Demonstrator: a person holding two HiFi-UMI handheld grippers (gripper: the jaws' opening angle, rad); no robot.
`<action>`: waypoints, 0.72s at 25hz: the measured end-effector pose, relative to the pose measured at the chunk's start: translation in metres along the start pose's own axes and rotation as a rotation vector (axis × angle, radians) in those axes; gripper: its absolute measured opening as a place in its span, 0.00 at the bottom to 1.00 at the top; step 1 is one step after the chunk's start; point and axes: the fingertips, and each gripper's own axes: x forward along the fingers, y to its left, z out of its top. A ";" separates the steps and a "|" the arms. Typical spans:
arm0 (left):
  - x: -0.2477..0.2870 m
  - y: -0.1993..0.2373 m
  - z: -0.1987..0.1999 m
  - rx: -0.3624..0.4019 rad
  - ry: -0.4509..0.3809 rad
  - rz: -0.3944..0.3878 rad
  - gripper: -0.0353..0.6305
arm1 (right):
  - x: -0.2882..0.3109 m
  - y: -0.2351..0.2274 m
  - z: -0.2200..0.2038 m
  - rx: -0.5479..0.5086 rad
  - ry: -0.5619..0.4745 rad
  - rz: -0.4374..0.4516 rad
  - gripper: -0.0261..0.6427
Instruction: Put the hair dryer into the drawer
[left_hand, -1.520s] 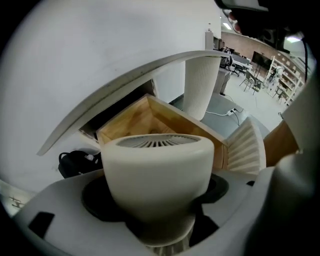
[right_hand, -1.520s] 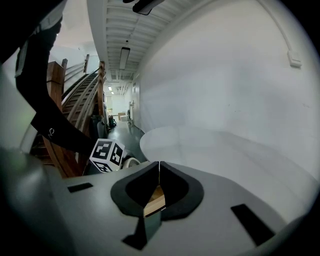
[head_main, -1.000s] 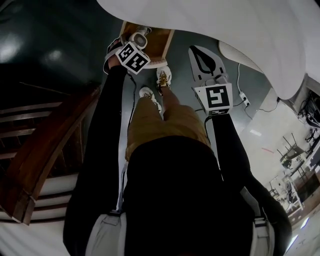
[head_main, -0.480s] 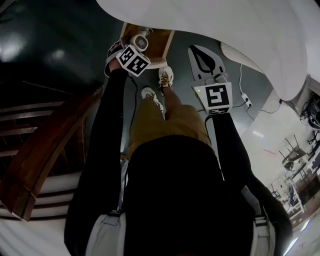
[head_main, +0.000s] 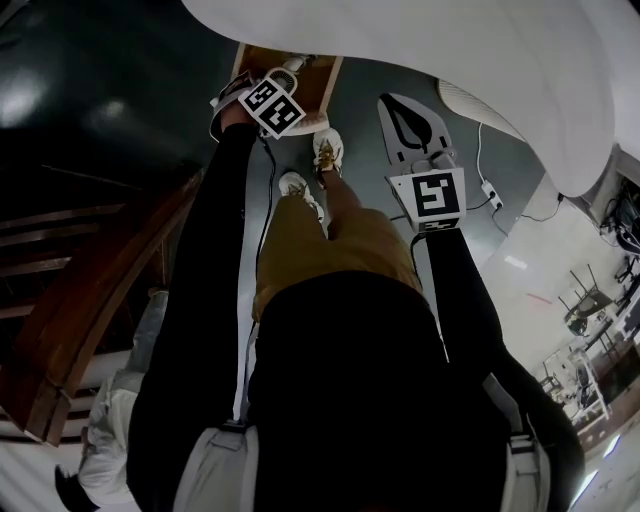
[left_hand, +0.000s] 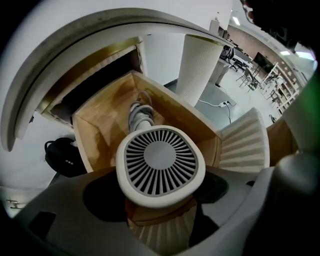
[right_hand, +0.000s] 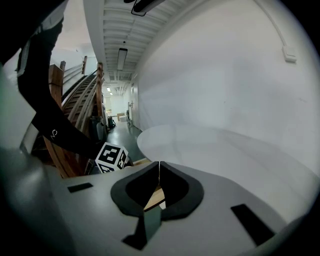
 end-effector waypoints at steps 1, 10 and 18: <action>0.000 0.001 0.000 0.003 0.004 -0.002 0.62 | -0.001 -0.002 -0.002 0.002 0.004 -0.005 0.08; 0.012 -0.004 -0.015 -0.006 0.140 -0.052 0.63 | -0.005 -0.009 -0.003 0.009 0.000 -0.013 0.08; 0.011 -0.003 -0.017 -0.012 0.145 -0.049 0.63 | -0.004 -0.003 -0.002 0.008 -0.001 -0.010 0.08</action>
